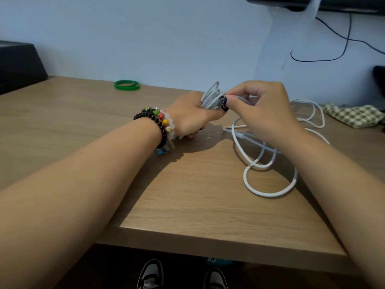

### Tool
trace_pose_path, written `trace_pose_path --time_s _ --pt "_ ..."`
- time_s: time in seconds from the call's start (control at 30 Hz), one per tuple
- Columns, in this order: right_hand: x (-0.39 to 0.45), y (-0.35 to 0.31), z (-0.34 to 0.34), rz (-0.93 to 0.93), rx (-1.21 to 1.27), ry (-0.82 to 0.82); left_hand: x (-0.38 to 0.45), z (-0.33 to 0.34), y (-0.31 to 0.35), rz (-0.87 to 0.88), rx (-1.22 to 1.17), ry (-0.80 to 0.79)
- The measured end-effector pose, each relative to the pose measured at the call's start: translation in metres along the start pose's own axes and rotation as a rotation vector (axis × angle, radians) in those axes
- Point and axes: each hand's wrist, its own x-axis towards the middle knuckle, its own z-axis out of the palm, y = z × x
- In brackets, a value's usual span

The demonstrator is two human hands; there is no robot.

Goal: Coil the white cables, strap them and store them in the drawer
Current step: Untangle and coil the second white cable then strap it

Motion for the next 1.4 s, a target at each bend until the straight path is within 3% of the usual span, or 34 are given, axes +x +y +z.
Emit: trace_pose_path --time_s 0.17,0.33,0.53,0.9,1.17,1.4 --pt "0.004 0.005 -0.006 0.058 0.002 0.026 -0.001 -0.004 -0.002 -0.135 -0.377 -0.009" --pt "0.010 0.010 -0.019 0.085 0.008 0.118 0.002 -0.028 -0.006 -0.220 -0.762 0.202" --pt "0.005 0.005 -0.017 0.092 0.058 0.160 -0.001 -0.017 -0.005 -0.196 -0.577 0.096" --pt "-0.006 -0.012 -0.002 -0.001 0.035 -0.031 -0.002 0.001 -0.002 -0.097 -0.482 0.053" --pt "-0.007 -0.010 0.008 -0.002 0.054 -0.128 0.002 0.002 -0.005 -0.140 -0.623 0.139" --pt "-0.009 -0.008 0.014 -0.043 -0.001 -0.209 0.004 0.004 -0.004 -0.104 -0.545 0.165"
